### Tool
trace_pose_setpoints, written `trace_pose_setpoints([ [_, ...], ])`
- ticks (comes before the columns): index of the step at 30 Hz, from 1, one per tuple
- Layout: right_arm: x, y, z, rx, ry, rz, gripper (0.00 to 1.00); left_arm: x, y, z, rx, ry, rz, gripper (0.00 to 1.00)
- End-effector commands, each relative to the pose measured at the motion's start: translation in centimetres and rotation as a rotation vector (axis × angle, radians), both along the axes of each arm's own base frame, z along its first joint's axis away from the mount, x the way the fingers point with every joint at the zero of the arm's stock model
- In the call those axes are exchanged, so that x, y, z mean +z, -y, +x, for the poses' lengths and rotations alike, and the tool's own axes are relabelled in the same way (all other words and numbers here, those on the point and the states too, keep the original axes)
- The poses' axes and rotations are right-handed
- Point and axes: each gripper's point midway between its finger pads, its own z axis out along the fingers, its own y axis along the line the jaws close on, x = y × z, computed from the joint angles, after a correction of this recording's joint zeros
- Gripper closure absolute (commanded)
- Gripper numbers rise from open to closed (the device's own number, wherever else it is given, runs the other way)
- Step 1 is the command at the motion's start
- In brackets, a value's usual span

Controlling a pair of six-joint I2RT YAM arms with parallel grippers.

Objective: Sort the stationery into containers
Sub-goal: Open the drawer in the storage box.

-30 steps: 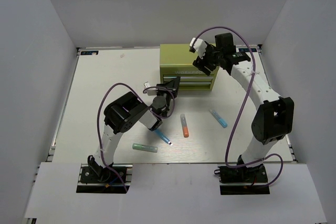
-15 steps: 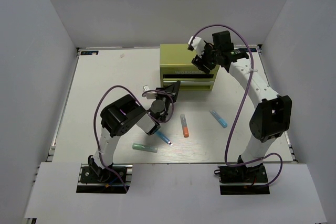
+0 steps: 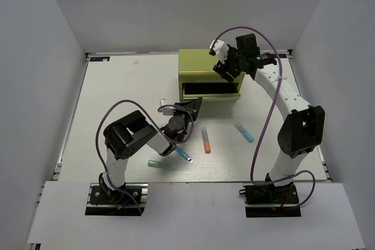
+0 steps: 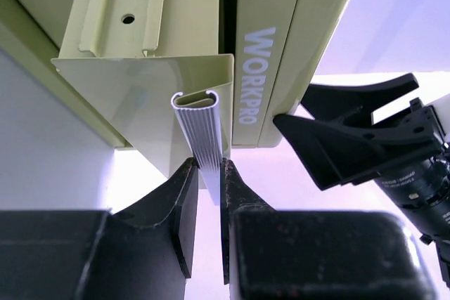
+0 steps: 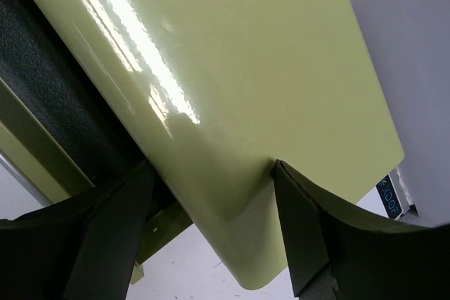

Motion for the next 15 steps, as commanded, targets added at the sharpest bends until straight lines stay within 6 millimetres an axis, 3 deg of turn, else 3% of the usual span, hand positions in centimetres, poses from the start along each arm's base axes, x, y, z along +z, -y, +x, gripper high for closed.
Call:
trace_pose_setpoints([
  [1,-3.0,1.4,1.7,-0.094,-0.041,-0.032,0.26,0.4,0.4,-1.4,-0.033,-0.015,0.045,1.00],
  [3,-2.7,1.2,1.5,-0.083,-0.039,-0.026,0.18,0.7,0.3,-1.5,-0.033,-0.019,0.051,0.93],
  [4,-2.8,1.5,1.2,-0.087,-0.049,-0.028,0.15,0.6,0.1,-1.6,-0.033,-0.025,0.058,0.76],
  [7,-2.3,1.2,0.6,-0.066,-0.045,-0.014,0.10,1.1,0.0,-1.7,-0.033,-0.034,0.055,0.46],
  [12,0.6,1.1,-0.8,-0.026,0.009,0.016,0.10,1.9,-0.1,-2.1,-0.047,-0.051,0.077,0.36],
  [14,0.6,1.0,-1.6,-0.004,0.002,0.020,0.10,2.6,-0.2,-2.4,-0.058,-0.052,0.078,0.32],
  [15,1.9,1.1,-2.2,0.005,0.024,0.028,0.10,2.6,-0.4,-2.5,-0.058,-0.057,0.084,0.32],
])
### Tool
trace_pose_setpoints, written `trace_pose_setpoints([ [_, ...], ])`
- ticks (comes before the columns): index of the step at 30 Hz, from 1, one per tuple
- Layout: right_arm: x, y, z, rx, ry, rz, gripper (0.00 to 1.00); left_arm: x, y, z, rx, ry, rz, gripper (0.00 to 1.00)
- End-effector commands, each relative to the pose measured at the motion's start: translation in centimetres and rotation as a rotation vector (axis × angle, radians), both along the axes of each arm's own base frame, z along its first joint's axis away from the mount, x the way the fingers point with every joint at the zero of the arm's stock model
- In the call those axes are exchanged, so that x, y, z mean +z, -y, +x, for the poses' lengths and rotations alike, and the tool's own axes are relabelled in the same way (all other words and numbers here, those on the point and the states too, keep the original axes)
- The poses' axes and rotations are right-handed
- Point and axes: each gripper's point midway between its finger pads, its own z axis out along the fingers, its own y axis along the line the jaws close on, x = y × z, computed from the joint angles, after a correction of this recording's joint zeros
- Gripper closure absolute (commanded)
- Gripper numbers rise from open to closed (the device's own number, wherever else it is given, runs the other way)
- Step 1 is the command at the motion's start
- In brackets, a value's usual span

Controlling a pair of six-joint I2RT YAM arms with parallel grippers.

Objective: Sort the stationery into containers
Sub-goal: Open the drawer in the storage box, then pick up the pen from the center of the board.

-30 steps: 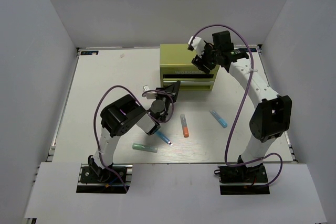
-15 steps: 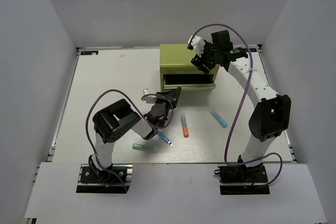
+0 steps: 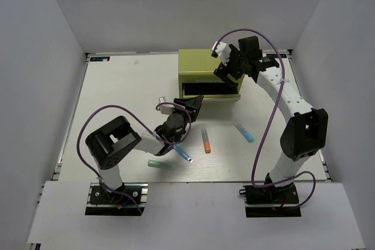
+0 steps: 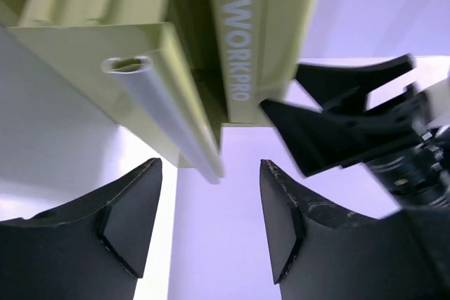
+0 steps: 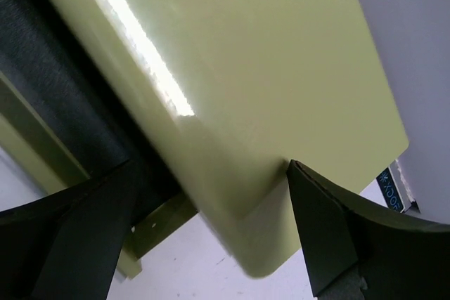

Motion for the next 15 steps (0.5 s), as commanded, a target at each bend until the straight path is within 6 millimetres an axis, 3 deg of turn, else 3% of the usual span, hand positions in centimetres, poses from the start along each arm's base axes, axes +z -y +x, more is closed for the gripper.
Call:
trace_pose_setpoints([
  [1,2.2,0.8,-2.4,0.028,0.011,0.015,0.10,1.4,-0.1,-1.0,-0.035,-0.005,0.016,0.32],
  [3,2.5,1.2,-3.9,0.045,0.012,0.014,0.10,1.8,-0.6,-2.0,-0.061,-0.006,0.033,0.32],
  [4,3.9,1.2,-4.7,0.067,0.052,0.019,0.10,2.1,-0.4,-2.4,-0.091,-0.002,0.049,0.31],
  [5,4.4,1.6,-5.8,0.079,0.070,0.020,0.10,0.8,-0.7,-3.0,-0.107,-0.045,0.098,0.31],
  [6,3.6,1.9,-6.6,0.082,0.059,0.012,0.10,0.4,-1.0,-3.5,-0.122,-0.051,0.143,0.31],
  [7,2.9,2.1,-7.1,0.094,0.062,-0.001,0.10,1.9,-0.8,-4.4,-0.170,-0.036,0.140,0.31],
  [8,5.1,2.5,-8.4,0.098,0.122,0.017,0.10,0.2,-1.2,-5.3,-0.197,-0.094,0.218,0.31],
  [10,3.7,3.0,-9.7,0.101,0.099,0.013,0.10,-0.6,-1.8,-6.7,-0.253,-0.120,0.317,0.31],
  [11,5.3,3.4,-11.1,0.103,0.140,0.027,0.13,0.4,-2.5,-7.4,-0.268,-0.116,0.335,0.31],
  [12,3.5,3.3,-12.4,0.117,0.087,0.031,0.15,-1.9,-3.7,-8.6,-0.294,-0.180,0.448,0.30],
  [13,3.2,3.5,-13.2,0.117,0.071,0.035,0.19,-1.5,-4.0,-9.0,-0.309,-0.187,0.482,0.30],
  [14,3.9,3.6,-14.6,0.116,0.077,0.064,0.30,-1.7,-4.7,-9.5,-0.317,-0.211,0.526,0.30],
  [15,1.6,3.9,-15.9,0.108,0.010,0.056,0.37,-2.0,-6.1,-10.6,-0.330,-0.252,0.599,0.29],
])
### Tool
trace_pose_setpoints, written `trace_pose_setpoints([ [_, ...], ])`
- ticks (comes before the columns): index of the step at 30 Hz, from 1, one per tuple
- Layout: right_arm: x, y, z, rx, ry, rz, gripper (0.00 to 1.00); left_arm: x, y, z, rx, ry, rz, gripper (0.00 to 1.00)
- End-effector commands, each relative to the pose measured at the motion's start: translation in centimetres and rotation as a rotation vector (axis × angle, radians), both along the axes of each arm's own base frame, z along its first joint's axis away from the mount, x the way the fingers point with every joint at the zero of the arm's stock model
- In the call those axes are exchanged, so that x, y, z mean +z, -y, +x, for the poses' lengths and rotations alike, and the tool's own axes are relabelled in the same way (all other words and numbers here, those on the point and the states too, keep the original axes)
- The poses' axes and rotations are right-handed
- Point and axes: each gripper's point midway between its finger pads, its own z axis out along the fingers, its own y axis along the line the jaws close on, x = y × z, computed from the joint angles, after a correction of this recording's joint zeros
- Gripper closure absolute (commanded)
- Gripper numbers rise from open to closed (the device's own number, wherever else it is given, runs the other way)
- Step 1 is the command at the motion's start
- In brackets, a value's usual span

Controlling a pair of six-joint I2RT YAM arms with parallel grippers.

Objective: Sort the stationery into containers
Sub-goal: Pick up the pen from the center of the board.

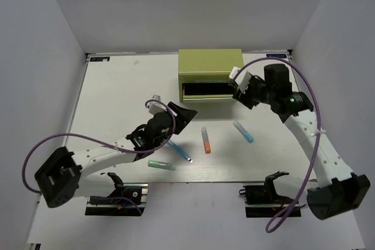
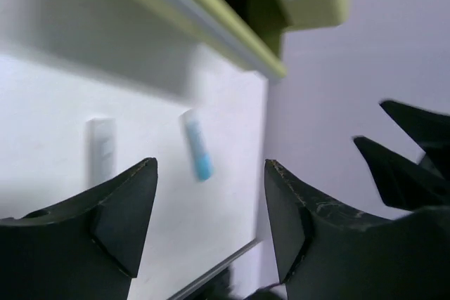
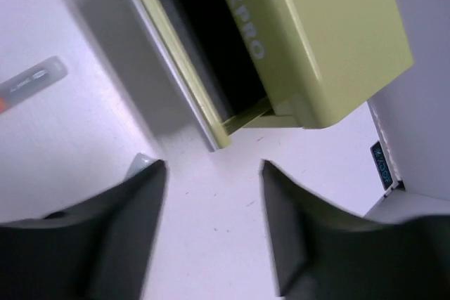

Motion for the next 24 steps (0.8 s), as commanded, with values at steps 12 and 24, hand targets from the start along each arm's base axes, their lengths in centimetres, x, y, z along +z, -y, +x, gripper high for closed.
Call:
trace_pose_setpoints([
  [12,-14.8,2.5,-11.0,-0.157,-0.487,0.056,0.33,-9.3,-9.9,-9.8,-0.050,-0.489,0.496,0.06],
  [24,-19.4,4.1,-8.3,-0.327,-0.552,0.037,0.31,-8.6,-11.6,-10.1,-0.027,-0.521,0.614,0.00],
])
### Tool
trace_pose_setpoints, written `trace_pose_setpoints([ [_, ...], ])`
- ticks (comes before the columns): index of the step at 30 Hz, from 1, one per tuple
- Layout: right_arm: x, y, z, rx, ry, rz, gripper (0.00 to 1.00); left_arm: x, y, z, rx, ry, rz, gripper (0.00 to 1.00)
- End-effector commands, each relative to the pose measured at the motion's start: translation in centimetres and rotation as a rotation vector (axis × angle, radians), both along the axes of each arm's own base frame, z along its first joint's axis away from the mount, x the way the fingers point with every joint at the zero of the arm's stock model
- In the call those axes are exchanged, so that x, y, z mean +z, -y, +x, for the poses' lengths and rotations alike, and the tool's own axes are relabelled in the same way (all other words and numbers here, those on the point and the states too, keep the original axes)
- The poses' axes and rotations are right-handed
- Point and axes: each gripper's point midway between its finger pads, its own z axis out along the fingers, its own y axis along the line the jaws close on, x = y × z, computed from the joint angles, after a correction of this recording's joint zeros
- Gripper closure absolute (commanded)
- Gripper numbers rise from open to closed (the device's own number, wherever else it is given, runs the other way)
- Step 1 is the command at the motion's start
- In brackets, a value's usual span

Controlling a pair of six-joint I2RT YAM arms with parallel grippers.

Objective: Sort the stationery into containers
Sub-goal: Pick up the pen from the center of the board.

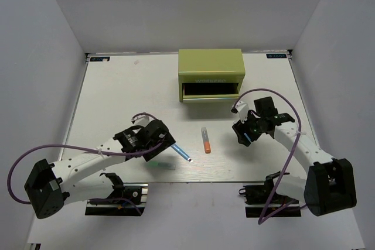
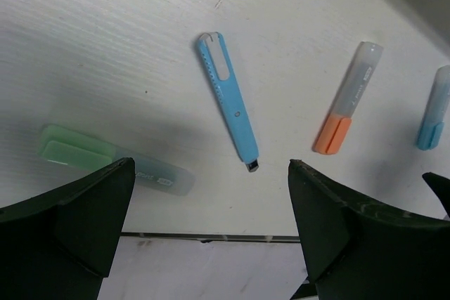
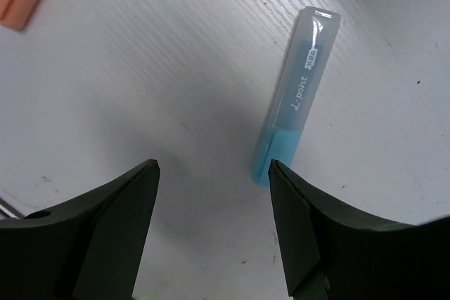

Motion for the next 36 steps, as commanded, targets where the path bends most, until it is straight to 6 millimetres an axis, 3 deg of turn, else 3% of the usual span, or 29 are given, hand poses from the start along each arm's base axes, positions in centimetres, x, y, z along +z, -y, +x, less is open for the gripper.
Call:
trace_pose_setpoints([
  [1,-0.9,0.6,1.9,-0.067,0.041,-0.018,0.31,-0.4,-0.8,-0.9,0.006,-0.044,0.034,0.00],
  [9,-2.6,1.8,4.8,-0.123,0.086,-0.096,0.32,-1.4,-1.5,-2.3,0.105,-0.099,-0.036,0.00],
  [16,-4.5,2.0,4.5,-0.076,0.004,-0.113,0.37,-2.3,-1.7,-3.2,0.175,-0.193,-0.019,0.00],
  [22,-5.9,1.7,3.4,-0.026,-0.081,-0.090,0.45,-3.0,-1.5,-3.6,0.190,-0.233,-0.009,0.00],
  [26,-6.0,1.3,2.8,0.031,-0.096,-0.066,0.63,-2.9,-1.5,-3.3,0.199,-0.225,-0.023,0.00],
  [30,-3.7,0.4,1.9,0.152,-0.066,-0.022,0.79,-3.4,-1.3,-3.3,0.199,-0.236,-0.044,0.00],
  [32,-0.1,-0.6,3.5,0.265,0.074,0.006,0.82,-4.0,-1.4,-3.6,0.219,-0.255,-0.055,0.00],
  [33,0.5,-1.2,2.1,0.309,0.042,0.042,0.84,-3.9,-1.0,-3.6,0.223,-0.260,-0.072,0.00],
  [34,3.6,-1.7,3.9,0.359,0.152,0.042,0.85,-4.1,-0.9,-3.8,0.231,-0.276,-0.074,0.00],
  [35,4.9,-2.0,4.1,0.415,0.202,0.041,0.85,-4.0,-0.9,-3.7,0.253,-0.281,-0.084,0.00],
  [36,5.7,-2.5,3.0,0.476,0.188,0.074,0.87,-4.6,-0.8,-3.9,0.265,-0.307,-0.073,0.00],
])
